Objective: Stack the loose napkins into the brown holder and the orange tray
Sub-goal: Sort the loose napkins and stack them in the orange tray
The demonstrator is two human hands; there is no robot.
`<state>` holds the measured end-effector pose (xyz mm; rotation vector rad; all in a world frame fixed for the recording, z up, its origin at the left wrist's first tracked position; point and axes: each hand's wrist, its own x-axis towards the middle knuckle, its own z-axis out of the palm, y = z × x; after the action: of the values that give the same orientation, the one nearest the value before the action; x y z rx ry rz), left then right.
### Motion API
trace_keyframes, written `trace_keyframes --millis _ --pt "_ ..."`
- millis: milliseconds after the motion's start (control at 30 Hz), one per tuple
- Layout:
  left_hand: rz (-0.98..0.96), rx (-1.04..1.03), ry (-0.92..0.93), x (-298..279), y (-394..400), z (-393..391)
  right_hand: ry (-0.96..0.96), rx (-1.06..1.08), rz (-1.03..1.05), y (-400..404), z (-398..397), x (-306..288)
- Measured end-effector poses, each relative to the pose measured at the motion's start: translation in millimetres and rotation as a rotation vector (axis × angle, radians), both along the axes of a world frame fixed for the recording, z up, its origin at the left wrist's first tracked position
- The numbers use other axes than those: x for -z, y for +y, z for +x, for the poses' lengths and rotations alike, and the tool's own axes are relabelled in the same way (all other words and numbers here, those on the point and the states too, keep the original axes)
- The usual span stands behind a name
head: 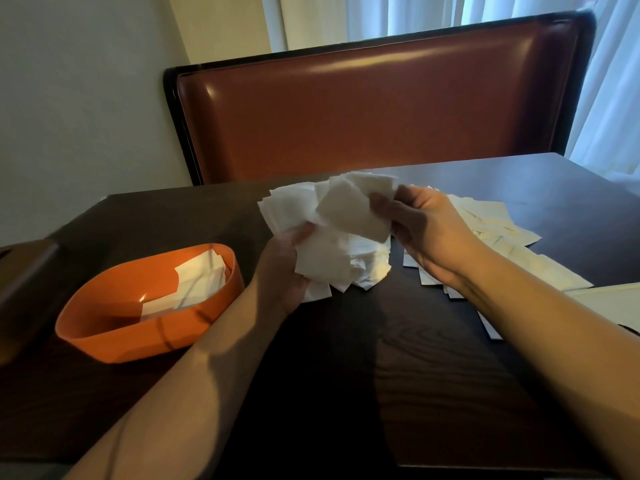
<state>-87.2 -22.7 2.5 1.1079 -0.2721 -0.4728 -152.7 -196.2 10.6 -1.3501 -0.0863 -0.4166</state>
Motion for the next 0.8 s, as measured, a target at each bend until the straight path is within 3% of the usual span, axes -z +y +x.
trace_keyframes --millis 200,567,800 --pt "0.014 -0.088 0.074 0.1 -0.1 3.0 0.024 -0.055 0.113 -7.8 2.0 -0.6" --pt "0.015 -0.076 0.025 -1.5 -0.3 3.4 0.084 -0.167 0.099 -12.0 3.7 2.3" --pt "0.039 -0.081 -0.044 0.7 -0.1 3.2 0.093 -0.123 0.113 -15.4 9.2 8.3"
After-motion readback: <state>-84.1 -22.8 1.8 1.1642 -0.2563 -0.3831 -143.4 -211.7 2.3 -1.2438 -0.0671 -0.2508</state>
